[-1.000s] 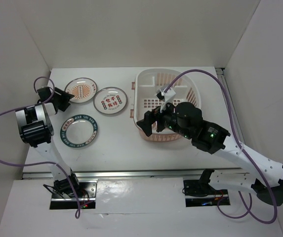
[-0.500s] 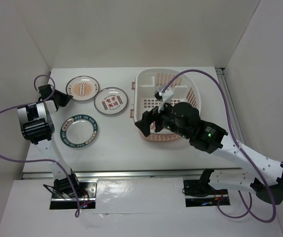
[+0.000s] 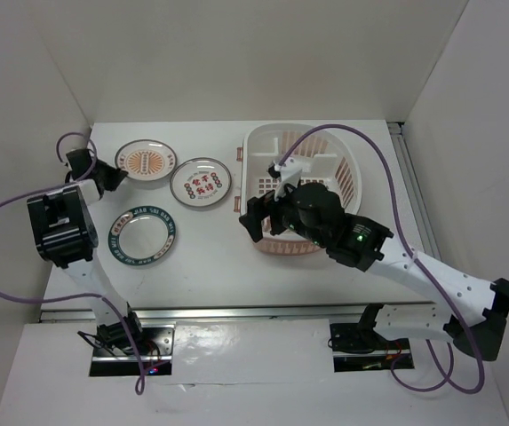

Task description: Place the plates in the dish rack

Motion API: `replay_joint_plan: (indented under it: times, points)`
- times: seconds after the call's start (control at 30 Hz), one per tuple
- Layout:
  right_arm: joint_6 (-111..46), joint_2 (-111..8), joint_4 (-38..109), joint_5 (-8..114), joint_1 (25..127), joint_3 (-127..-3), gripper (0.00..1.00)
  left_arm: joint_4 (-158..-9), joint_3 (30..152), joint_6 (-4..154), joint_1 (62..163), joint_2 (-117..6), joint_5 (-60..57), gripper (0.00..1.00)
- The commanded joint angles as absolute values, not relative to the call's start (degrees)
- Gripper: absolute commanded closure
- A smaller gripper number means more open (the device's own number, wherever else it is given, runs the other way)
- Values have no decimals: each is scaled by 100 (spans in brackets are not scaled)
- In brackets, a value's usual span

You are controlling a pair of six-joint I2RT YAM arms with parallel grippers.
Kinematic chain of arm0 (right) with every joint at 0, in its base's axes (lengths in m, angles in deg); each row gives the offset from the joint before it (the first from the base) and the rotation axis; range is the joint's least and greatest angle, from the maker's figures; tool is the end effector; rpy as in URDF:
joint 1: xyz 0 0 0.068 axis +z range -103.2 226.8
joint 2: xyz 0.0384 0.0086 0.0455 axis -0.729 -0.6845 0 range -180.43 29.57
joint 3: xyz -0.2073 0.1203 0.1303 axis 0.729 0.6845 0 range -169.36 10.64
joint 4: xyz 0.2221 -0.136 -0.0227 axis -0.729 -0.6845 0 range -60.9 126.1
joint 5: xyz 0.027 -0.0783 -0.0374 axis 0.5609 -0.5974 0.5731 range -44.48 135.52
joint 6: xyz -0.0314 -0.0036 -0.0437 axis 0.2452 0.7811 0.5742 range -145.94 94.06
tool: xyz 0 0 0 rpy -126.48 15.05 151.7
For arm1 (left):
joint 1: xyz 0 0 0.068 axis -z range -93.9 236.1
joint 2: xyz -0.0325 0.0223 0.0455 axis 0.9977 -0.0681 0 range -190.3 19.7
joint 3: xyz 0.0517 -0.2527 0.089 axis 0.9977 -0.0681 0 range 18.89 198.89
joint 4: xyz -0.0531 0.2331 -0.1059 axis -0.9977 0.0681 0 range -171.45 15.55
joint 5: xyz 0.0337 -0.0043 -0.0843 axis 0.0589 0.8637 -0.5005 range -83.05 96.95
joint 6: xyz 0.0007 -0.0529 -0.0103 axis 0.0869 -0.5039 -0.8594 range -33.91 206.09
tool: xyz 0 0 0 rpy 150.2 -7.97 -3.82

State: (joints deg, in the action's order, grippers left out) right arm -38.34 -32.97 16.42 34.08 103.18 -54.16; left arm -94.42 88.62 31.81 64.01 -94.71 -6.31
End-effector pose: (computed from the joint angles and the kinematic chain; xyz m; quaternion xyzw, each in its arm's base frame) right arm 0.1412 0.1998 0.3848 -0.2456 0.7658 0.2663 0.5313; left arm 0.4088 0.1572 0.1673 -0.4921 0.7167 -0.2311 0.4369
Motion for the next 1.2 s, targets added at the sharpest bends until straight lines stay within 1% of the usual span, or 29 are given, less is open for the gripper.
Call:
replay_joint_plan:
  times: [0.0, 0.07, 0.17, 0.2, 0.27, 0.3, 0.37, 0.5, 0.57, 0.63, 0.8, 0.87, 0.93, 1.03, 1.17]
  points:
    - [-3798, -3555, 2203, 3198, 10358, -5283, 0, -9736, 9025, 3134, 6412, -8157, -142, 100]
    - [-3728, -3609, 2379, 3198, 10297, -5203, 0, -9674, 9025, 3247, 6412, -7509, 44, 100]
    - [-3675, -3836, 2599, 3294, 10051, -5124, 0, -9621, 8859, 3327, 6412, -6847, 404, 100]
    - [-3675, -3837, 2669, 3417, 9850, -5124, 0, -9621, 8789, 3397, 6412, -6393, 405, 100]
    - [-3675, -3916, 2914, 4005, 9699, -5124, 0, -9386, 8656, 3572, 6412, -5969, 186, 100]
    - [-3675, -3803, 3037, 4190, 9594, -5124, 0, -9323, 8569, 3634, 6412, -5601, -285, 100]
    - [-3614, -3697, 3415, 4726, 9515, -5124, 0, -9322, 8262, 3784, 6412, -5221, -727, 100]
    - [-3386, -3635, 3566, 5613, 9216, -5666, 0, -9243, 7760, 3661, 6623, -4324, -1605, 100]
    - [-3157, -3688, 3496, 6279, 8988, -5896, 0, -9645, 7358, 3364, 6623, -3878, -2422, 100]
    - [-2929, -3688, 3434, 6625, 8830, -6142, 0, -9980, 7119, 3301, 6675, -3621, -3141, 100]
    - [-2699, -3766, 3197, 6529, 8408, -6442, 0, -10551, 6680, 3177, 6676, -3137, -4085, 100]
    - [-2752, -3976, 3197, 6783, 8180, -6573, 0, -10841, 6539, 3029, 6676, -3022, -4462, 100]
    - [-2805, -4153, 3197, 7012, 8126, -6679, 0, -11211, 6310, 2818, 6676, -2934, -4595, 100]
    - [-2989, -4355, 3495, 7013, 8126, -6574, 0, -11430, 6083, 2704, 6729, -2794, -4649, 100]
    - [-3279, -4548, 3768, 7144, 8126, -6521, 0, -11336, 6028, 2807, 6869, -2794, -4649, 100]
